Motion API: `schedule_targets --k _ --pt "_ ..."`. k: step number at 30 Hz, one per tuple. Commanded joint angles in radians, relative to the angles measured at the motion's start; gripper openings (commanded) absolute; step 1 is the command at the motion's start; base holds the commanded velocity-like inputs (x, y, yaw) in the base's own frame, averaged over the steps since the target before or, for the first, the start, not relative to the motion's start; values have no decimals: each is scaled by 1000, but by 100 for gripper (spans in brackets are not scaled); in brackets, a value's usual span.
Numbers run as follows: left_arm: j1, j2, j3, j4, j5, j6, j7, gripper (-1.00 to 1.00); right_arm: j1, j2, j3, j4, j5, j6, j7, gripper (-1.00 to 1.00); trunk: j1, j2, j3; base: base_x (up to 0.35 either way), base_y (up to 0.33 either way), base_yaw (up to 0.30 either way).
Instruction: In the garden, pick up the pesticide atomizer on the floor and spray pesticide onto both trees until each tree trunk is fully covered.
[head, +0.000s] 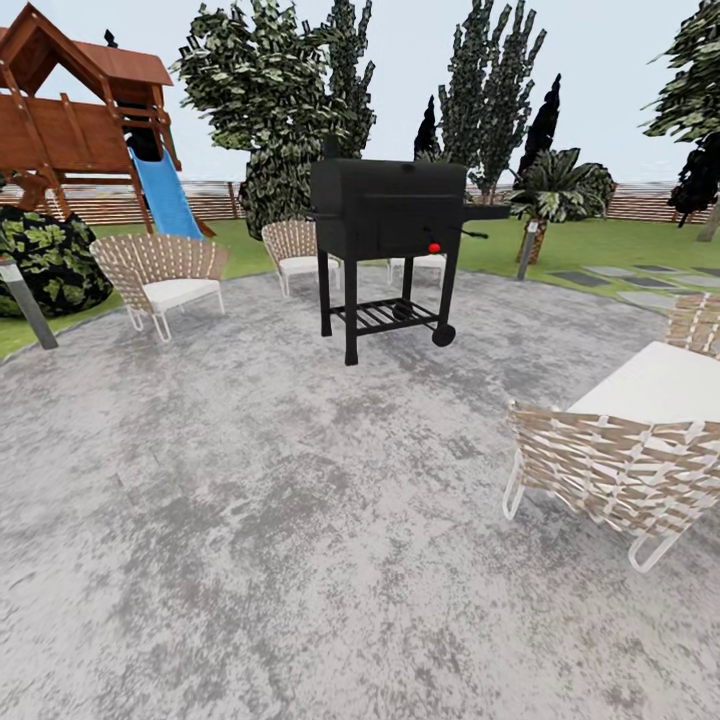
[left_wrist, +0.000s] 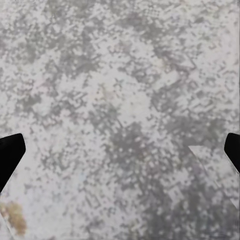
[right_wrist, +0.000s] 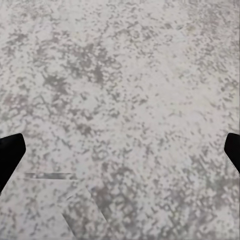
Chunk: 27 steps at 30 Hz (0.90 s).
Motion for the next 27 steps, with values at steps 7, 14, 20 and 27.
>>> schedule_targets --k 7,14,20,27 --pt "-1 2 0 1 0 -3 1 100 0 0 1 12 3 -4 0 100 0 0 -1 316 0 0" --pt "-1 3 1 1 0 -3 1 100 0 0 0 33 3 -4 0 100 0 0 -1 337 0 0" --pt "-1 3 1 2 0 -3 1 100 0 0 0 34 3 -4 0 100 0 0 -1 338 0 0" --pt "-1 3 1 2 -1 -3 1 100 0 0 0 34 1 -4 1 100 0 0 -1 338 37 0"
